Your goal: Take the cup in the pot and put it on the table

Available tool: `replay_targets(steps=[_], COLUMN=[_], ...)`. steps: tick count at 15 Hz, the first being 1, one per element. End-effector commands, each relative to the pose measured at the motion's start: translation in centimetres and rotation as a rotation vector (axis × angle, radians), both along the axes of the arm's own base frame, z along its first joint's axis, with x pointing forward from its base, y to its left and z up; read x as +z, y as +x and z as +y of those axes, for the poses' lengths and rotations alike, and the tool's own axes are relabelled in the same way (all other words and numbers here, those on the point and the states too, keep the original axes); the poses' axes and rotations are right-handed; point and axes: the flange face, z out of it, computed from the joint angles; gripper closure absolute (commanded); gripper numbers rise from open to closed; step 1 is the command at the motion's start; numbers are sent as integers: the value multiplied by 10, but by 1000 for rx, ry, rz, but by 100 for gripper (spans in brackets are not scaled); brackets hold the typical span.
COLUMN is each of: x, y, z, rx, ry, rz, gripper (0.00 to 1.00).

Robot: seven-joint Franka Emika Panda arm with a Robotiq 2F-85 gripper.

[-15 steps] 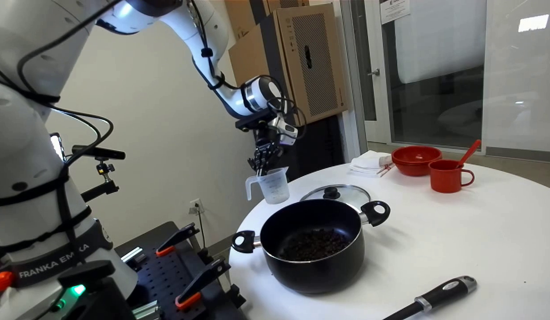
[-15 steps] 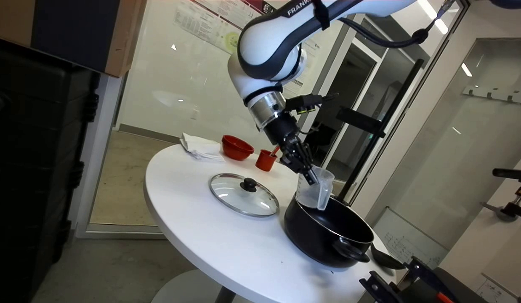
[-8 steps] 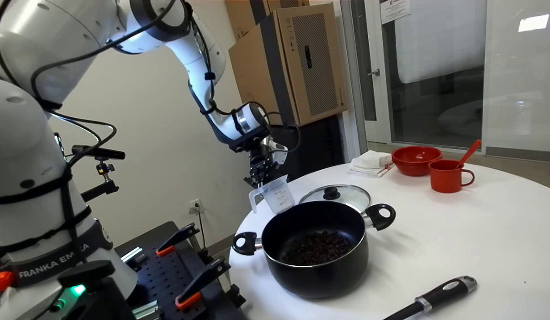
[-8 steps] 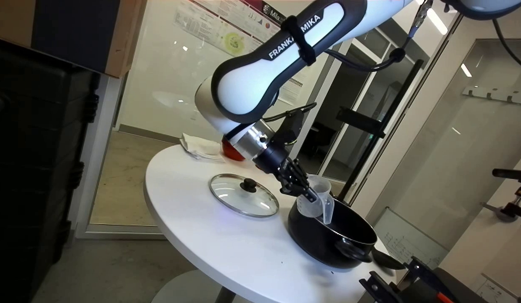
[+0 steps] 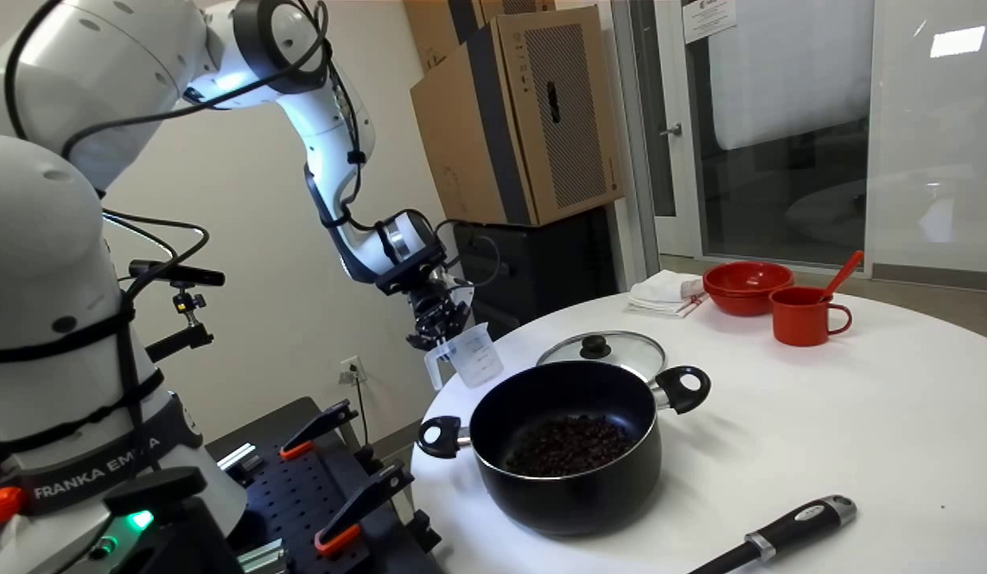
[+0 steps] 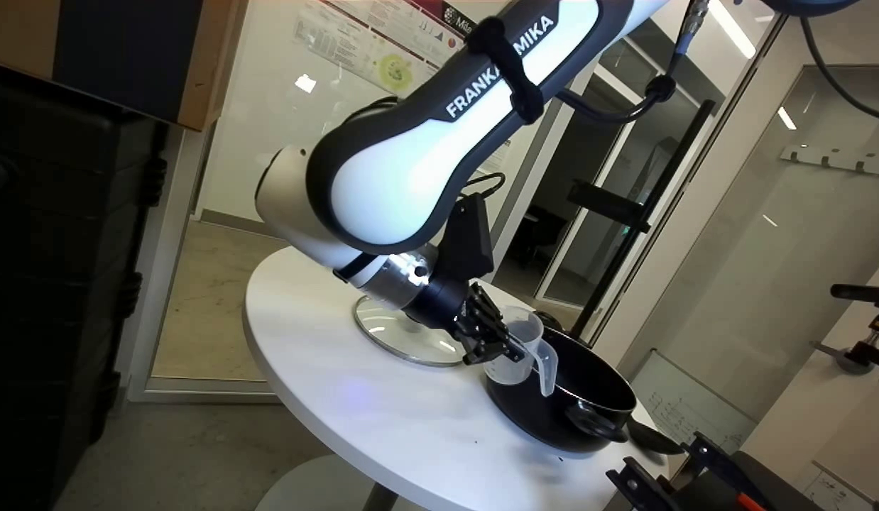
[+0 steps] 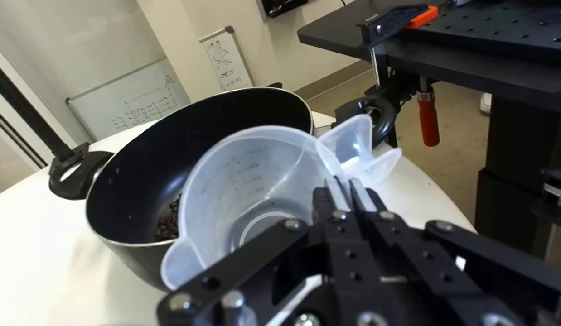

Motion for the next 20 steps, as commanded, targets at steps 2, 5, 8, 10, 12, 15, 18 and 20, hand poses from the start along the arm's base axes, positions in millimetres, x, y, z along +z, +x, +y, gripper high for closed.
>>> replay_targets(steps=[2,5,8,10,12,15,18,20], x=[-6,-14,-26,-37,-50,-66,-75,-77], y=[-8,-2,2,3,2,-1,-2,-1], z=[0,-5,-11,-12,-12,-10,-11,-11], rx=[126,178,205,198,186,164,147,146], ry=[3,20,25,13,2,5,21,31], rz=[139,232,296,284,252,223,247,260], gripper=[99,99,99,99,99,99,99,99])
